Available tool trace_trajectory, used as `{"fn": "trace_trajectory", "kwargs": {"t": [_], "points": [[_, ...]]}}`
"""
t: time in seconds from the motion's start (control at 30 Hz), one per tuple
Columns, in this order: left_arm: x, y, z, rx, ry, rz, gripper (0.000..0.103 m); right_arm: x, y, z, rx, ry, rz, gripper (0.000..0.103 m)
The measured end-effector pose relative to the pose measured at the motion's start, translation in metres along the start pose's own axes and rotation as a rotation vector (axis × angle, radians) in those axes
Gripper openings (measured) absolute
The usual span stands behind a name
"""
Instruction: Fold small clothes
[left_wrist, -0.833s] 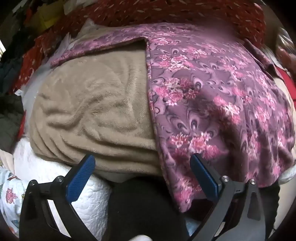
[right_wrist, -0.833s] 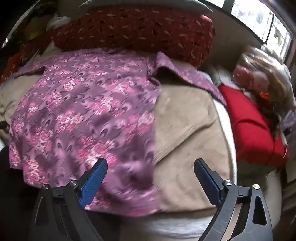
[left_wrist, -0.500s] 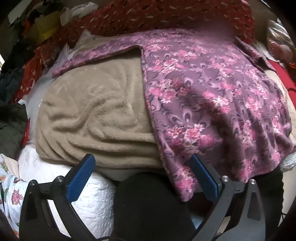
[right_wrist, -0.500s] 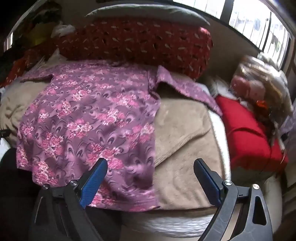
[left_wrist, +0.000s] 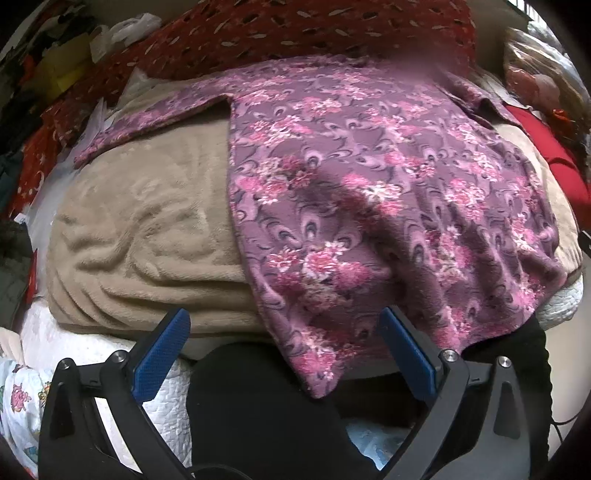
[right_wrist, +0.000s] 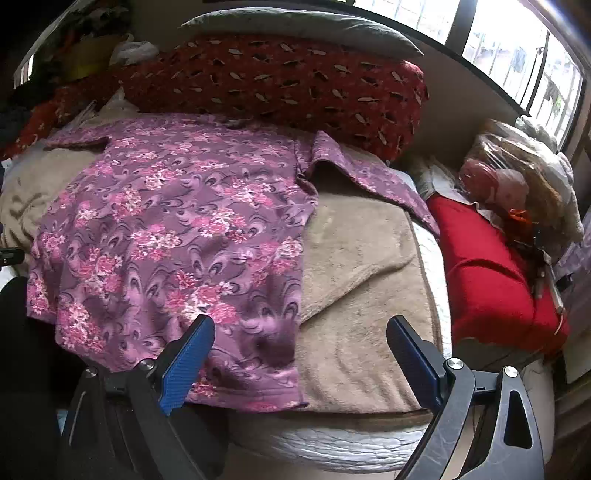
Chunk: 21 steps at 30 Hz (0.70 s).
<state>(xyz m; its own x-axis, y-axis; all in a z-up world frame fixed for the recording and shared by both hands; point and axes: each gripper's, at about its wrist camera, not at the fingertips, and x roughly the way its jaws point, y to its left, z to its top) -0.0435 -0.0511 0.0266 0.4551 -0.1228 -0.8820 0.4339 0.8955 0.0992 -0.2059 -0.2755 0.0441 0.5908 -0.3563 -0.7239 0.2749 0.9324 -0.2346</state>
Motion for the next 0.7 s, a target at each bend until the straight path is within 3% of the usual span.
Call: {"fn": "trace_trajectory", "kwargs": {"t": [0.17,0.7], "points": [[-0.006,-0.004,-0.005,0.026,-0.027,-0.028,0.103,0.010,0.003,0.020,0.032,-0.003,0.013,0.094],[-0.021,-0.003,-0.019,0.078,-0.073,-0.097,0.103,-0.002,0.008,0.015,0.082,-0.022,0.027,0.095]]}}
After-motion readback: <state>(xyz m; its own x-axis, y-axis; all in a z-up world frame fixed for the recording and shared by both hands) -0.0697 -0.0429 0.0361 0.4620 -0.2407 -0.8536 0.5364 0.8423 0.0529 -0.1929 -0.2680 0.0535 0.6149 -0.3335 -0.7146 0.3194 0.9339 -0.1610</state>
